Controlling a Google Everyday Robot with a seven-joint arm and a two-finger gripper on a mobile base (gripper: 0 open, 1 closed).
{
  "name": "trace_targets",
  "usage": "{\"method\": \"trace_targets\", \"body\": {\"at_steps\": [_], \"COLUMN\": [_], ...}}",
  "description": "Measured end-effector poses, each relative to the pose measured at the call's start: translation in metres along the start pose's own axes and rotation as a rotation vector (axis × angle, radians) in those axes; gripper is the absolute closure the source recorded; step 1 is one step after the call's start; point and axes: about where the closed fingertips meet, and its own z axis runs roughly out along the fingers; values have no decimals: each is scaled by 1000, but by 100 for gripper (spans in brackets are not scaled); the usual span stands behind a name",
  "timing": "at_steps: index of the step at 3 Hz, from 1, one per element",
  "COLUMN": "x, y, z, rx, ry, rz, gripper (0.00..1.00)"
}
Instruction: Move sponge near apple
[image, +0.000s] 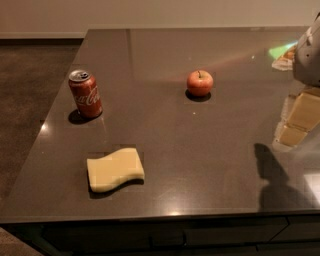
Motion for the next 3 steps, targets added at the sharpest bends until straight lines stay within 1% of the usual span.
{"method": "trace_targets", "body": {"at_steps": [1,2,3], "x": [-2,-22,-59], "y": [0,0,7], "z": [-1,2,12], "rx": [3,-4,-29], "ry": [-4,-67,-150], "rz": [-1,-17,-50], "gripper": [0,0,0]}}
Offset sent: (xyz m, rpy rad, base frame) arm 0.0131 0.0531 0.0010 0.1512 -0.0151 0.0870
